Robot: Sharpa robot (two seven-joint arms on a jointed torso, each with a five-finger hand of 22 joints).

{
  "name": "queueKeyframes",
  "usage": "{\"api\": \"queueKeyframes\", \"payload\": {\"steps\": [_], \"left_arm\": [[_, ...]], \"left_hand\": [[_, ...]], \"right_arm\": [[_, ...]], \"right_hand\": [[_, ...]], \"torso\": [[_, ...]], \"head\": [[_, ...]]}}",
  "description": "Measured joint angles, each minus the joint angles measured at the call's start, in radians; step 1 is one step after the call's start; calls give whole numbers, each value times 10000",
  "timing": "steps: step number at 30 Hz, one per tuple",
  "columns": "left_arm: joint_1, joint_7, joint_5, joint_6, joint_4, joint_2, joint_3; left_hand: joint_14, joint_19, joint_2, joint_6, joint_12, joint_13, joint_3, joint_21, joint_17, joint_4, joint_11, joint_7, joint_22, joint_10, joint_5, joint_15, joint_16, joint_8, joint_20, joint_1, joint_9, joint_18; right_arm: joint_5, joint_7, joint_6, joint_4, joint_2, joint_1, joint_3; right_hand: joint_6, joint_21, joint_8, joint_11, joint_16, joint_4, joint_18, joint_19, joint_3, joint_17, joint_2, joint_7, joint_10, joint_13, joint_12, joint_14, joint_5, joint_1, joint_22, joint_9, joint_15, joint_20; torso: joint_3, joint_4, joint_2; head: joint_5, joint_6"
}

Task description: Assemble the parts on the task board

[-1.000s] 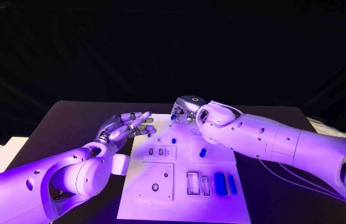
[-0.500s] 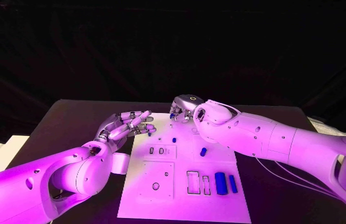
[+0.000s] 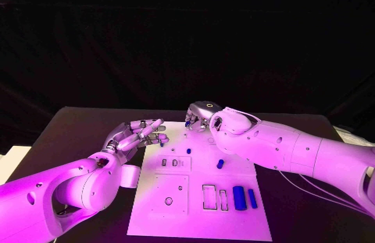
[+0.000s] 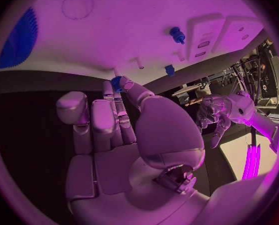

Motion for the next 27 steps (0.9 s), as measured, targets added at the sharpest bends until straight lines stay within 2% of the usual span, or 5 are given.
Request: {"api": "queueKeyframes", "payload": {"steps": [19,27], "left_arm": [[1,-12,1,15,-27,0,0],[2,-17,1,21,-45,-5,0]], "left_hand": [[0,0,0,0,0,0,28,0,13,-27,0,0,1,0,0,0,0,0,0,0,0,-1],[0,0,0,0,0,0,28,0,12,-27,0,0,1,0,0,0,0,0,0,0,1,0]], "right_arm": [[-54,-17,-220,191,-140,-48,-11],[-55,-10,-248,282,-227,-86,-15]], "right_hand": [[27,0,-47,-1,38,26,0,-36,26,0,-92,-55,0,1,1,0,-2,-10,1,8,0,36],[24,-1,42,0,39,26,-1,-36,26,1,-134,-56,1,1,1,0,-19,-52,0,8,0,36]], "torso": [[-18,20,23],[-27,27,30]], "head": [[-21,-14],[-31,-19]]}}
